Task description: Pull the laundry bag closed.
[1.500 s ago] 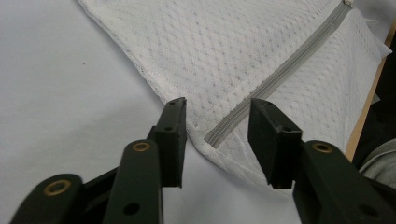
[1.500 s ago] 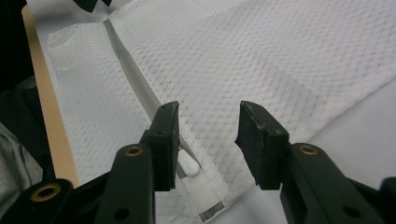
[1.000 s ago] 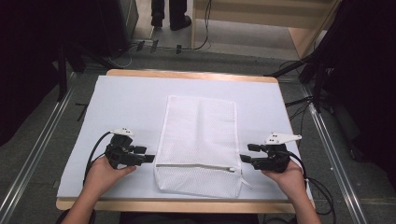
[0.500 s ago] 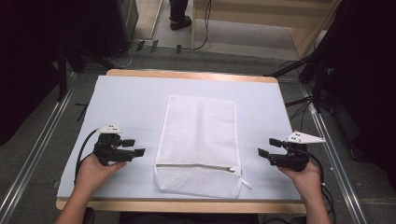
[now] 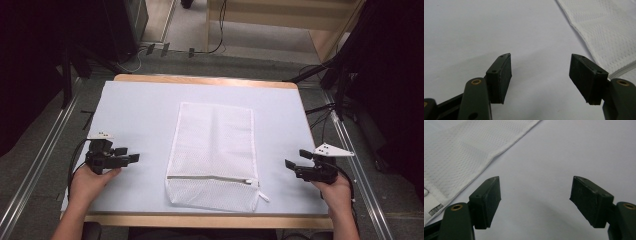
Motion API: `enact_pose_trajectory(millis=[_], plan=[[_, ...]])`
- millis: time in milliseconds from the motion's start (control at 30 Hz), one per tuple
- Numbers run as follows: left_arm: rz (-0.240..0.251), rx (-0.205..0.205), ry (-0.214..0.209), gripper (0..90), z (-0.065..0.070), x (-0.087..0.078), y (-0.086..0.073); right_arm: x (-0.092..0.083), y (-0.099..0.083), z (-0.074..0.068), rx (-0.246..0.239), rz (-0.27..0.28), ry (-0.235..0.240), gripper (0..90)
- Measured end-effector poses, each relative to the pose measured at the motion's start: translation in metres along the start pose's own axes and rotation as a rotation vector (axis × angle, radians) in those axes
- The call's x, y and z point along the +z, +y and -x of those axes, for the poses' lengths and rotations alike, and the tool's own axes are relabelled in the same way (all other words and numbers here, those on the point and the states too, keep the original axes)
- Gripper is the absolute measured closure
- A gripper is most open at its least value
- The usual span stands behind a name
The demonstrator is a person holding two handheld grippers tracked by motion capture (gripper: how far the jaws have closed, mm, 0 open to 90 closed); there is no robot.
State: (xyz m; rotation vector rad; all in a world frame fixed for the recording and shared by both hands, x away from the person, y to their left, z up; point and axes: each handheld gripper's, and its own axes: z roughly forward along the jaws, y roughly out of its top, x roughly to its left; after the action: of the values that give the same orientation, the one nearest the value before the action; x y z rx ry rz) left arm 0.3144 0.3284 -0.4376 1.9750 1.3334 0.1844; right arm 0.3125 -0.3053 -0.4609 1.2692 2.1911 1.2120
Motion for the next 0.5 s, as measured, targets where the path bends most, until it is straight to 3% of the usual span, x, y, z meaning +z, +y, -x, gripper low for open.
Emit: enact_pose_trajectory(millis=[500], plan=[[-0.011,0.007,-0.014,35.1,0.0018,0.0029,0.0007,0.0008,0.0009,-0.0020,0.000,-0.006,0.017,25.4]])
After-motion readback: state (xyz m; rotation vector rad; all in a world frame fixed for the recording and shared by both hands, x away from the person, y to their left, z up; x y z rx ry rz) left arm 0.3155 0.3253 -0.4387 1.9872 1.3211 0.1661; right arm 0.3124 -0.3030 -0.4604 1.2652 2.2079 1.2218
